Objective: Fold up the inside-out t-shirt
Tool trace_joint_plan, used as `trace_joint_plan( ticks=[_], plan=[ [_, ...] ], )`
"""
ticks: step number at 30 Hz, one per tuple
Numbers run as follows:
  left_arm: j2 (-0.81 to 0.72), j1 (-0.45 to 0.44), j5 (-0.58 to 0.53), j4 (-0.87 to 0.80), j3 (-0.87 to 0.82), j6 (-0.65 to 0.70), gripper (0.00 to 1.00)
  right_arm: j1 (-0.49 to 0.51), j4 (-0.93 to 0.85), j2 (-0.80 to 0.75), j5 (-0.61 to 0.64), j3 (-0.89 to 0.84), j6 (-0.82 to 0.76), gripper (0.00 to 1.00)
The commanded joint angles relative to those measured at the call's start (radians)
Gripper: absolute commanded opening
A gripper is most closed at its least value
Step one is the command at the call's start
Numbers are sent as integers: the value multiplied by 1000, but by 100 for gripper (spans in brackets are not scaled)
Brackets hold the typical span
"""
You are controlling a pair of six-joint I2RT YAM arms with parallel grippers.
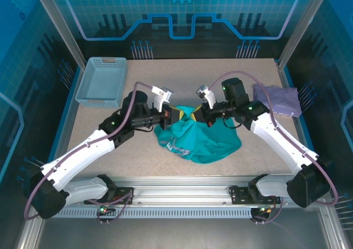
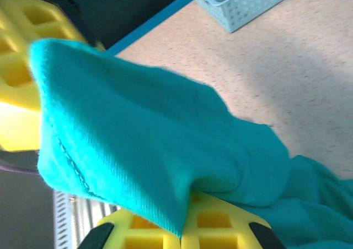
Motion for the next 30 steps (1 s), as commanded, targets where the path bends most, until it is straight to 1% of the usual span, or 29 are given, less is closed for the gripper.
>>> trace_joint_plan(
  ticks=[1,3,5,8,10,12,14,17,19,20,21,24,26,28,30],
  plan=[
    [-37,33,275,62,9,-273,0,-7,-91,23,164,75,-67,11],
    [-48,35,313,126,0,-347,0,-8,-92,53,191,111,-35,17],
    [-53,36,319,162,-6,-387,0,-7,-92,71,189,125,-4,22],
    [-55,47,277,175,-17,-409,0,-7,-105,49,191,108,24,29],
    [-51,55,256,186,-28,-420,0,-7,-126,5,224,80,30,33],
    [-46,59,243,190,-35,-416,0,-7,-142,-58,244,45,25,35],
    [-42,61,237,190,-42,-402,0,-7,-138,-132,238,3,12,36],
    [-38,63,237,183,-49,-370,0,6,-77,-233,182,-78,0,37],
    [-39,66,237,177,-54,-350,0,29,-2,-269,122,-128,20,35],
    [-39,68,238,175,-56,-341,0,46,25,-274,115,-145,27,34],
    [-39,68,238,171,-58,-333,0,71,53,-276,125,-157,34,32],
    [-42,71,240,166,-63,-327,0,138,110,-255,209,-174,44,28],
    [-44,71,241,166,-65,-325,0,163,130,-220,267,-171,75,27],
    [-47,72,239,164,-66,-321,0,173,131,-179,339,-163,128,36],
    [-51,71,229,161,-67,-318,0,175,130,-157,380,-172,192,44]
  ],
)
